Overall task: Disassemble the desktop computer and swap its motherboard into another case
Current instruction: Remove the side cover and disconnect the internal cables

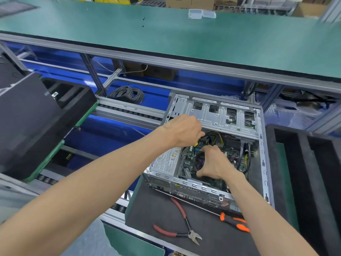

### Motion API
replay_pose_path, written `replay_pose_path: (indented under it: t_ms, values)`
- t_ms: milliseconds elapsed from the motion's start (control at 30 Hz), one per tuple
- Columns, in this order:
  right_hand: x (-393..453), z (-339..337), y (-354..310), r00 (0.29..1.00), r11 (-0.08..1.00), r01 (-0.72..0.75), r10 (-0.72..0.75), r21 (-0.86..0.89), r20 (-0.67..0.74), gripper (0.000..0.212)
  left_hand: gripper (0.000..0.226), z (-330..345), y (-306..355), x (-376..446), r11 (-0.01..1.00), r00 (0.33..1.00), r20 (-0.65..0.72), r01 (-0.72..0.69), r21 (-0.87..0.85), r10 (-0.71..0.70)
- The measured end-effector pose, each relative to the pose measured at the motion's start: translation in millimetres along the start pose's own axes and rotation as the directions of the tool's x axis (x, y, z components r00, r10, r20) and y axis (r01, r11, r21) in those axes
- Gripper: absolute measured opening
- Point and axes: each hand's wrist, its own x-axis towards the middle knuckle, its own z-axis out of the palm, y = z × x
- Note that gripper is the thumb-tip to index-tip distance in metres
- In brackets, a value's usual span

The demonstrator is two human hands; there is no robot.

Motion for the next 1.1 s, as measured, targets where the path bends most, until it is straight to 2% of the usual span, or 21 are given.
replay_pose_path:
  t_ms: [100,167,233,300,333,667,933,1033,1100]
  values:
    - [0,0,1,1.0,1.0,0.026,-0.026,0.007,-0.002,0.096,0.049,-4,-3,1,1.0,1.0,0.001,-0.027,-0.003,0.027]
    - [-2,-2,-1,0.994,0.979,0.078,-0.063,0.186,-0.089,0.09,0.046,-7,-4,2,0.998,0.998,0.007,-0.059,0.002,0.059]
    - [-3,-4,-5,0.973,0.906,0.167,-0.089,0.39,-0.211,0.061,0.045,-8,-2,2,0.998,0.998,0.004,-0.065,-0.007,0.065]
    - [-5,-6,-10,0.954,0.865,0.23,-0.108,0.446,-0.281,0.021,0.047,-8,1,0,0.998,0.999,-0.013,-0.045,-0.052,0.044]
    - [-6,-6,-12,0.949,0.861,0.243,-0.117,0.446,-0.292,0.011,0.048,-7,3,-1,0.997,0.999,-0.021,-0.037,-0.063,0.036]
    - [-3,-1,-12,0.972,0.884,0.211,-0.145,0.417,-0.185,0.015,0.049,1,10,-10,0.998,0.998,-0.02,-0.059,0.013,0.06]
    - [-2,1,-12,0.972,0.885,0.219,-0.159,0.41,-0.176,0.016,0.035,1,8,-15,0.968,0.986,0.05,-0.165,0.19,0.158]
    - [-1,1,-11,0.975,0.901,0.199,-0.143,0.386,-0.17,0.023,0.031,4,11,-16,0.966,0.978,0.098,-0.201,0.163,0.186]
    - [0,2,-9,0.976,0.921,0.19,-0.14,0.339,-0.167,0.027,0.023,7,14,-18,0.972,0.978,0.083,-0.2,0.124,0.191]
